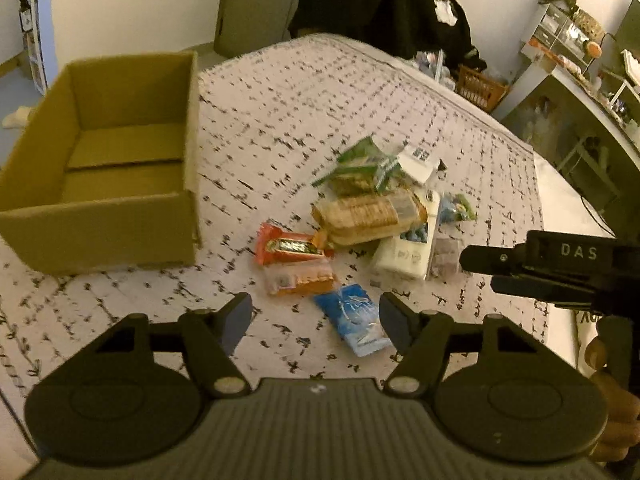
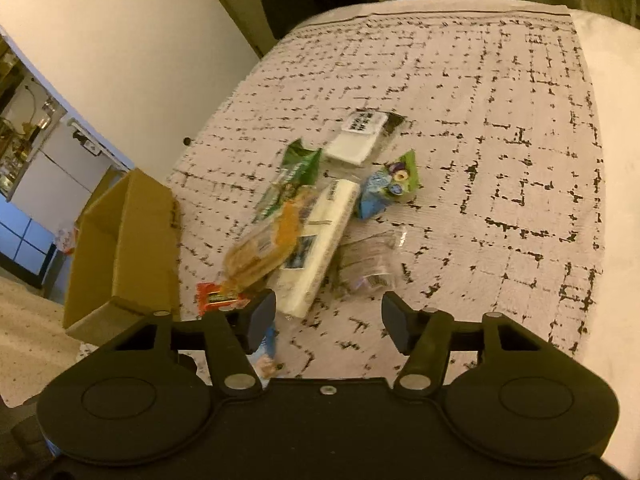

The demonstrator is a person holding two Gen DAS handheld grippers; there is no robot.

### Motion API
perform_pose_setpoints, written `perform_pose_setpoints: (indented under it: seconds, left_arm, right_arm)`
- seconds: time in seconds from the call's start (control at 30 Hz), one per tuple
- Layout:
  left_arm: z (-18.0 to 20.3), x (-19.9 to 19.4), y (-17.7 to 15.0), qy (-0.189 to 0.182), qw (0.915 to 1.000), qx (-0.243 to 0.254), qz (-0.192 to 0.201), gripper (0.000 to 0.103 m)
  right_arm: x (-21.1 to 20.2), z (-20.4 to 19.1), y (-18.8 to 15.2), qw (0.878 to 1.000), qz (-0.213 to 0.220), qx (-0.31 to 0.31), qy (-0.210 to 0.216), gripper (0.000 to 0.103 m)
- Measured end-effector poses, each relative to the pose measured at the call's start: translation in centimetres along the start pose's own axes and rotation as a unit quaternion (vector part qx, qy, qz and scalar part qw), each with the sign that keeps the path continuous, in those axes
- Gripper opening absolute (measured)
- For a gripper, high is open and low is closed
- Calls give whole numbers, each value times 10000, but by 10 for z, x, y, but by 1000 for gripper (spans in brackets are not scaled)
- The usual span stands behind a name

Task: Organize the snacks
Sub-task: 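Grasp the blue snack packet with the left gripper while the right grasps a clear snack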

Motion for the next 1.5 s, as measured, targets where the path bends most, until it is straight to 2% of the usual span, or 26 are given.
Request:
perform_pose_setpoints:
  seconds: [0.17, 0.3, 0.5, 0.63, 0.7, 0.77, 0.8, 0.83, 0.87, 1.17, 1.33, 1.5]
  left_arm:
    - [8, 28, -1, -75, 9996, 91, -268, 65]
    - [16, 51, -3, -105, 9984, 194, -530, 63]
    - [16, 70, -5, -222, 9956, 192, -889, 63]
    - [21, 77, -5, -139, 9941, 350, -1017, 62]
    - [23, 82, -6, 0, 9934, 394, -1074, 57]
    - [22, 82, -5, 43, 9933, 359, -1093, 46]
    - [20, 82, -4, 80, 9934, 318, -1097, 41]
    - [18, 81, -3, 126, 9934, 274, -1103, 32]
    - [15, 80, -2, 136, 9935, 201, -1110, 30]
    - [20, 57, 0, -88, 9947, 141, -1015, 29]
    - [27, 36, 4, -154, 9962, 311, -801, 29]
    - [26, 9, 10, -219, 9980, 294, -517, 29]
  right_arm:
    - [18, 6, 2, 9992, -55, -237, -317, 58]
    - [30, 11, 6, 9988, -102, -255, -414, 52]
    - [43, 5, 14, 9981, -23, -402, -467, 52]
    - [53, 0, 17, 9962, 71, -585, -641, 52]
    - [55, -2, 16, 9950, 75, -706, -707, 49]
    - [55, -3, 15, 9927, 85, -873, -825, 39]
    - [53, -2, 14, 9924, 67, -887, -849, 37]
    - [52, -1, 14, 9928, 48, -866, -832, 36]
    - [49, -1, 14, 9929, 43, -859, -820, 35]
    - [16, 5, 2, 9935, 125, -739, -861, 34]
    - [-14, 0, 5, 9941, 391, -623, -792, 34]
    - [-35, -21, 7, 9926, 631, -749, -722, 34]
Point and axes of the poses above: each gripper's, at about its wrist camera, not at the fingertips, and x roughly the way its jaws point, z to its right, y to its top, the point moved 3 cm from there along x, roughly the way its jaws point, and after that the axes turned 8 degrees about -y, right-handed, at the moved point
